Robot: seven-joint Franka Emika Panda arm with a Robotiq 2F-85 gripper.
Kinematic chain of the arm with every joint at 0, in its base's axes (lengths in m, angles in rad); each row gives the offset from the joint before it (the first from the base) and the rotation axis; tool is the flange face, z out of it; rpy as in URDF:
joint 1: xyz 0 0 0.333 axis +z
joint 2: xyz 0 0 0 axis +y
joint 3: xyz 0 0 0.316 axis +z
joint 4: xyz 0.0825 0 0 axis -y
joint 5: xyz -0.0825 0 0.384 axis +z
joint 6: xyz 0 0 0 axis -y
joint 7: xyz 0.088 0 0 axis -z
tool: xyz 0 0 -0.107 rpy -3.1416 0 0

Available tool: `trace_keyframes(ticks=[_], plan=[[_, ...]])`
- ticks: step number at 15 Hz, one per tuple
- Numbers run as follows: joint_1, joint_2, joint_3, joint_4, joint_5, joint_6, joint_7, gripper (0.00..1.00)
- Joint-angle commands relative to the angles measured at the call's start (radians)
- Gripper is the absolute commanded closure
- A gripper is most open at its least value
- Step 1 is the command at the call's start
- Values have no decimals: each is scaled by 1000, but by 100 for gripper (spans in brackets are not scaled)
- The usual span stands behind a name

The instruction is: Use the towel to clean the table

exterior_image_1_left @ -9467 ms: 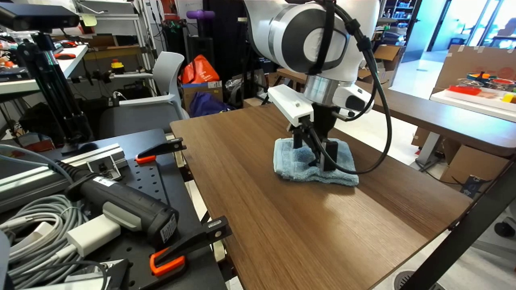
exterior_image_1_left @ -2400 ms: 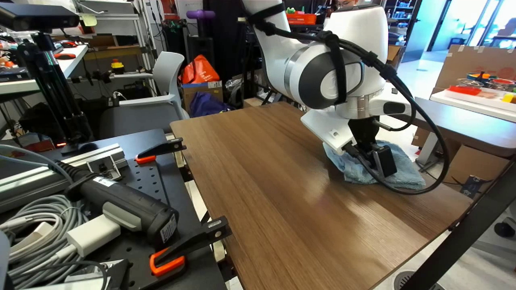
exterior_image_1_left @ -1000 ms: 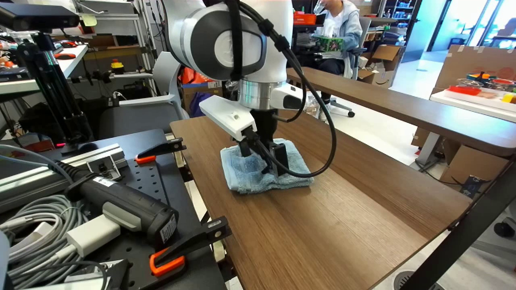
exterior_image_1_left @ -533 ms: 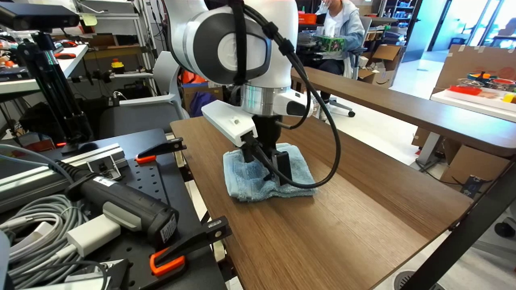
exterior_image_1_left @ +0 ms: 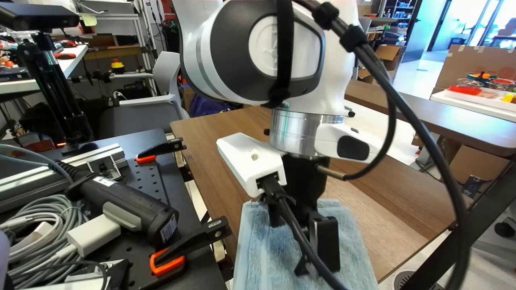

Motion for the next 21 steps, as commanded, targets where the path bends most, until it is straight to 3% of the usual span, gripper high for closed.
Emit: trace_keyframes(ticks=[1, 8, 13, 18, 21], plan=[[4, 88, -55, 48, -64, -81, 98, 0], [-176, 95, 214, 79, 108, -19, -18, 0], [-197, 75, 417, 114, 289, 19, -70, 0], [-172, 64, 514, 150, 346, 94, -96, 0], [-173, 36, 524, 149, 338, 109, -105, 0]])
